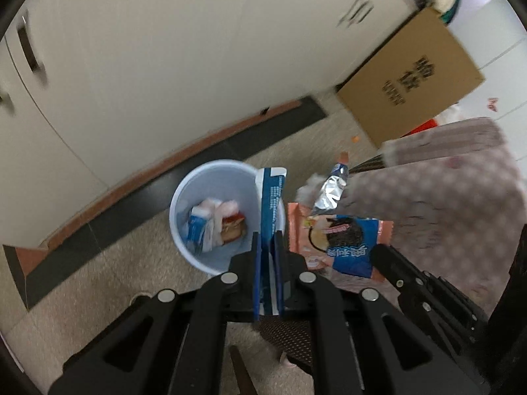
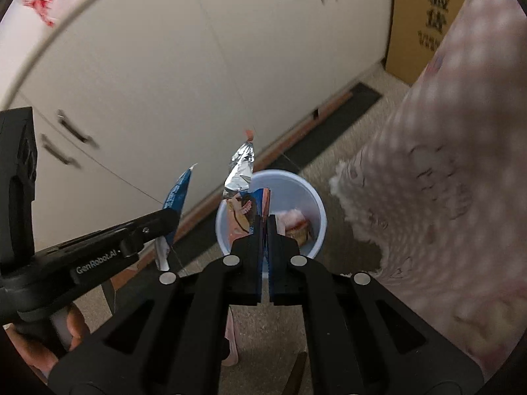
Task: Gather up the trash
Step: 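Carry both wrappers to the wastebasket and open both tools to drop them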
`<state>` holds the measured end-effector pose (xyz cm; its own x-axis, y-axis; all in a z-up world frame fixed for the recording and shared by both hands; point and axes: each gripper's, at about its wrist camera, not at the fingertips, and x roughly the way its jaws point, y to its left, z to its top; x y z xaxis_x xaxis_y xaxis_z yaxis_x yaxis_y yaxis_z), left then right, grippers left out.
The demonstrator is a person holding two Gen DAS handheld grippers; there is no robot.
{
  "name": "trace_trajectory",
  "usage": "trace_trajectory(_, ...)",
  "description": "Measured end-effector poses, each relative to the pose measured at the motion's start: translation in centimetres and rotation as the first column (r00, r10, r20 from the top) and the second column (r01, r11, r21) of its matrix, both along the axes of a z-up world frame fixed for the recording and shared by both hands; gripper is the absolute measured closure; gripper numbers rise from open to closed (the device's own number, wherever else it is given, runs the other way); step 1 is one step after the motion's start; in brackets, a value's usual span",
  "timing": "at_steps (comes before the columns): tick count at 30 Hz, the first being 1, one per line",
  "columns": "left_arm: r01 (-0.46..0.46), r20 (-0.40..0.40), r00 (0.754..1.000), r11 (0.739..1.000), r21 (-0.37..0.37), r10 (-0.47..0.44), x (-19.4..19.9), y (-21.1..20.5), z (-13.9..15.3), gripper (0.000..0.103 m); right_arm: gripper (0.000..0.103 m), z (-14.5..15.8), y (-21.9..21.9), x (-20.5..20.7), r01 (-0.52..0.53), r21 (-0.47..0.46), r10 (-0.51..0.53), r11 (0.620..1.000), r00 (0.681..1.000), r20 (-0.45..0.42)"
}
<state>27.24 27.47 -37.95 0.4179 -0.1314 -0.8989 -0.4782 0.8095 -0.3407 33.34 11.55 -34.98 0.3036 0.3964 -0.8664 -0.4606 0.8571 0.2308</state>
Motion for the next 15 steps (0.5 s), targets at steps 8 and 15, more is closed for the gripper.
trace_trajectory(8, -0.015, -0.097, 0.995, 0.999, -0.036, 0.011, 3.8, 0.9, -5.9, 0.091, 0.101, -5.2, 1.5, 2.9, 0.036, -0.041, -0.038, 0.999, 0.998, -0.057)
trace_trajectory(15, -0.037, -0.116, 0.993, 0.999, -0.018, 0.035, 5.0, 0.8, -7.0, 0.044, 0.1, -7.2, 1.4, 4.2, 0.056, -0.025, -0.058, 0.998, 0.994, -0.096)
